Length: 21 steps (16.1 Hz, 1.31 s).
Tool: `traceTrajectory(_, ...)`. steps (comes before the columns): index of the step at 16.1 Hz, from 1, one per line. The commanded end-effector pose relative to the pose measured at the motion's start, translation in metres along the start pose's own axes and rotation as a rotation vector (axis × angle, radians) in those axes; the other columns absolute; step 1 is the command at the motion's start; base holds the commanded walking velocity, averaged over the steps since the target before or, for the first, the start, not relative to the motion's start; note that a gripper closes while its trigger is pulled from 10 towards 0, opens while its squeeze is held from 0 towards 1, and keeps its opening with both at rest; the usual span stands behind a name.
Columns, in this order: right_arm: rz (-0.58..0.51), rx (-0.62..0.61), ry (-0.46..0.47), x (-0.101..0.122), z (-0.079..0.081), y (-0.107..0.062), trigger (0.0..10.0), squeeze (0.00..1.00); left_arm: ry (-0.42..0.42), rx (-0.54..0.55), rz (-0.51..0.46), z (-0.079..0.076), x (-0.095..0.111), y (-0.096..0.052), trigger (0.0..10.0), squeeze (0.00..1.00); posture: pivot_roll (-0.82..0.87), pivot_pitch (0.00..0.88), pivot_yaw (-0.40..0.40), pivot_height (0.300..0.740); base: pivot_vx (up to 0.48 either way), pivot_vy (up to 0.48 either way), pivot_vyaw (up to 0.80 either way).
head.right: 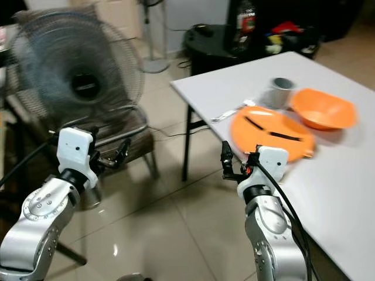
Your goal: Setting the table
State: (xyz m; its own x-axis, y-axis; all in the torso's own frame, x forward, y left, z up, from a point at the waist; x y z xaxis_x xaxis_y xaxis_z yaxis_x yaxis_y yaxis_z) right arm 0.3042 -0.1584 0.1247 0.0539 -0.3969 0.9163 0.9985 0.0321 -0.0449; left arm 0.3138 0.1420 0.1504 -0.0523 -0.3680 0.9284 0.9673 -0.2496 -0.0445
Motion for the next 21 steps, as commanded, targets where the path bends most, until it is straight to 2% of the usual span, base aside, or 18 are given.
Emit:
traceTrajectory(1,0.003,0.013,0.011,0.001,0.004,0.001,10.0,1.00,-0.002,0.003,0.006,0.002,-0.001,0.000,10.0,0.00,0.05,0.000,0.024,0.740,0.000,0.322,0.00)
traceTrajectory(20,0.040,0.018,0.048,-0.008,0.006,0.009,10.0,1.00,0.011,-0.003,0.008,0.005,0.000,-0.001,10.0,0.00,0.07,0.000,0.022,0.740,0.000,0.329,0.00)
traceTrajectory(21,0.061,0.039,0.053,-0.011,0.009,0.009,10.0,1.00,-0.008,0.010,0.010,0.007,0.000,-0.001,10.0,0.00,0.08,0.000,0.019,0.740,0.000,0.000,0.80)
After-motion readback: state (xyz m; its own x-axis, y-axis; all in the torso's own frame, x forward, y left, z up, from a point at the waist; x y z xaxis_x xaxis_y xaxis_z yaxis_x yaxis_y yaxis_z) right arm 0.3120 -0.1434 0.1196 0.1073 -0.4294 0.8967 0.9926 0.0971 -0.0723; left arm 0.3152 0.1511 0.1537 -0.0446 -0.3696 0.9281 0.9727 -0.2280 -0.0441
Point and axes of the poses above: a point about 5 cm out from each wrist's last joint towards the gripper, its own y axis pointing out of the wrist towards the gripper, its own x axis along the axis of the wrist's last joint, z = x × y, the point moved 6 cm from there along y, pointing out of the wrist towards the gripper, and after that the axes turned 13 degrees about y, right-handed, at the moved point
